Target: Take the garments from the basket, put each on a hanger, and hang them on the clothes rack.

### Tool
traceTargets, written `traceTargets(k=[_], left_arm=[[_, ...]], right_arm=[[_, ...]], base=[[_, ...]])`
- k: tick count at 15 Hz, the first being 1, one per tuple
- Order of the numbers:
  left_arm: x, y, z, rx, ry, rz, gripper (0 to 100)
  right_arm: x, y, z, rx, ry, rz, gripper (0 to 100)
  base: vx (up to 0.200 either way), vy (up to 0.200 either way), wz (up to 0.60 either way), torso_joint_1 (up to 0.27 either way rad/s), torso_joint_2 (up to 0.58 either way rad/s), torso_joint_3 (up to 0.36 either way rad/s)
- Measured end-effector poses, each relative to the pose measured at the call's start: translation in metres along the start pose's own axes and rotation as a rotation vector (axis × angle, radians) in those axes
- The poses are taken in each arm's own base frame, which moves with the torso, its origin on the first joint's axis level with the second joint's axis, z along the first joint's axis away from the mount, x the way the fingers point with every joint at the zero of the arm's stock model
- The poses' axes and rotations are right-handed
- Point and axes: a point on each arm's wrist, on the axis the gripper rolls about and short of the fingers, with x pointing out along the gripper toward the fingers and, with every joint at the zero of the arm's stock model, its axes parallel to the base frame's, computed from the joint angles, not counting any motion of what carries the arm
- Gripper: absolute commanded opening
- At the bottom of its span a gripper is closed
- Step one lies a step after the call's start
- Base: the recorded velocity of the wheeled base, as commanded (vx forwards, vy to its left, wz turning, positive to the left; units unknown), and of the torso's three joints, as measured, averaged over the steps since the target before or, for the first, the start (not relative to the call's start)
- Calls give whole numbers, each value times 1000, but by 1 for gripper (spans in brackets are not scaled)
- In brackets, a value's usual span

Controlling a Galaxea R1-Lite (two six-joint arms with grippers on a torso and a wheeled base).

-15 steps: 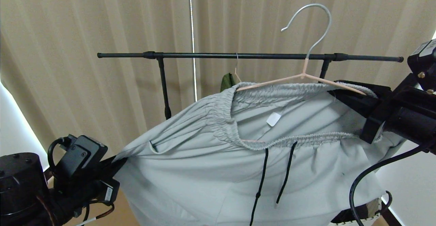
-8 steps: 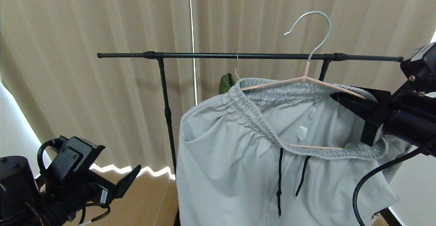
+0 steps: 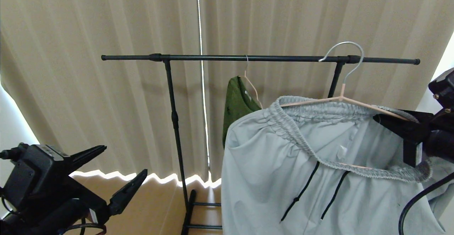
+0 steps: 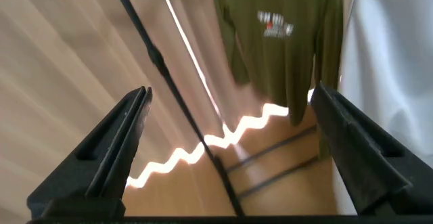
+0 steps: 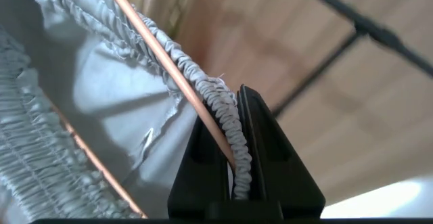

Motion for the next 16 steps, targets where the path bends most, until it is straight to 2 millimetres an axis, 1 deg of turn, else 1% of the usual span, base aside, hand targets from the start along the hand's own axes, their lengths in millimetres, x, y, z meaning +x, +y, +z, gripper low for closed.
traceTargets(k=[3, 5, 9, 12, 14, 16], left_arm=[[-12, -1, -3, -107, 80, -19, 100], [-21, 0, -2, -173, 84, -18, 100], [-41, -1, -10, -189, 61, -16, 100], [-46, 0, -6, -188, 20, -11, 100], [-47, 1, -3, -189, 4, -8, 100], [-48, 2, -1, -187, -15, -2, 100]], right_arm=[[-12, -15, -14, 22, 96, -79, 0], [-22, -23, -22, 40, 165, -132, 0], [-48, -37, -34, 84, 288, -263, 0], [-63, -42, -37, 101, 345, -373, 0], [-68, -45, -36, 102, 355, -438, 0], [-69, -46, -35, 102, 354, -458, 0]], base=[[0, 0, 0, 0, 0, 0], [0, 0, 0, 0, 0, 0], [0, 0, 0, 0, 0, 0], [0, 0, 0, 0, 0, 0], [0, 0, 0, 0, 0, 0], [0, 0, 0, 0, 0, 0]])
